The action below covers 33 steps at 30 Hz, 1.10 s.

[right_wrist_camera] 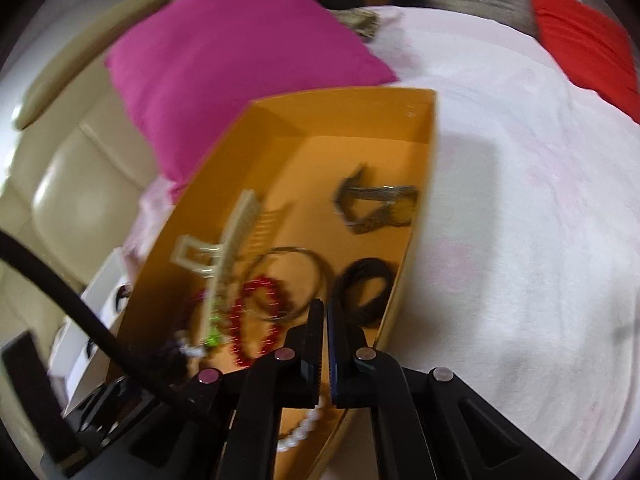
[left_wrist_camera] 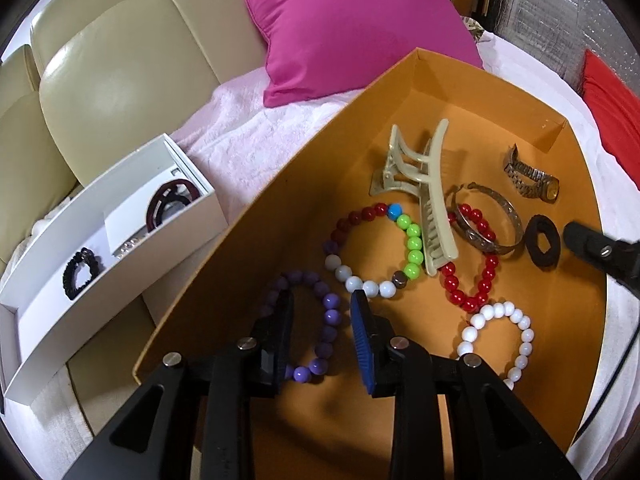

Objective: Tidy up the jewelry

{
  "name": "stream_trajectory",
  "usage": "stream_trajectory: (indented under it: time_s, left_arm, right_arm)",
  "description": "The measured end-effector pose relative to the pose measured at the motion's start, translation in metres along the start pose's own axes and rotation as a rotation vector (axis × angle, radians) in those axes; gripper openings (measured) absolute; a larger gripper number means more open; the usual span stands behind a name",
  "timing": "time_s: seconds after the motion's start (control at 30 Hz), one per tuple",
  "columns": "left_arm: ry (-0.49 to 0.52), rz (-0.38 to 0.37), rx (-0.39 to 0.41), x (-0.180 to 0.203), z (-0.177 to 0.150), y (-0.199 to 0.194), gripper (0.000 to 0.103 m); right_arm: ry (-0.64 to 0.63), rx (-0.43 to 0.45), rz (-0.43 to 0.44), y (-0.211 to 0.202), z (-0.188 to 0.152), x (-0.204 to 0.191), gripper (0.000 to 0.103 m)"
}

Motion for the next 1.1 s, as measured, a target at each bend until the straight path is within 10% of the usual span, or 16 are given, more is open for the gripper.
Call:
stream_trajectory:
  time_s: [0.37, 0.5, 0.6, 0.7, 0.83, 1.1]
  left_arm:
    - [-0.001, -0.017, 0.021, 0.002, 0.002, -0.008, 0.031]
    - [-0.002, -0.026, 0.028, 0.004, 0.004, -0.010, 0.031]
    - [0.002, -0.031, 0.028, 0.006, 0.003, -0.011, 0.031]
    - [0.004, -0.035, 0.028, 0.008, 0.003, -0.011, 0.031]
    - [0.006, -0.040, 0.027, 0.008, 0.004, -0.011, 0.031]
    - [-0.008, -0.052, 0.031, 0.006, 0.006, -0.011, 0.031]
  right_arm:
    - [0.125, 0.107, 0.019, -0.034, 0.021, 0.030, 0.024]
    - [0.189, 0.116, -0.031, -0.034, 0.024, 0.045, 0.068]
    - [0.205, 0.104, -0.055, -0.023, 0.028, 0.051, 0.063]
    - [0.206, 0.025, -0.076, -0.002, 0.026, 0.053, 0.032]
    - [0.215, 0.007, -0.093, 0.010, 0.025, 0.050, 0.017]
    - [0.186, 0.020, -0.192, -0.006, 0.011, 0.044, 0.013]
Point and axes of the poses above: each gripper's, at about its wrist camera, not at the fingertips, and y roughly the way its jaws point, x to its right, z to its top, the point moved 8 cm from there along y, roughly the way its jaws point, and after that the axes turned 3 degrees about -z, right-handed, at the moved point
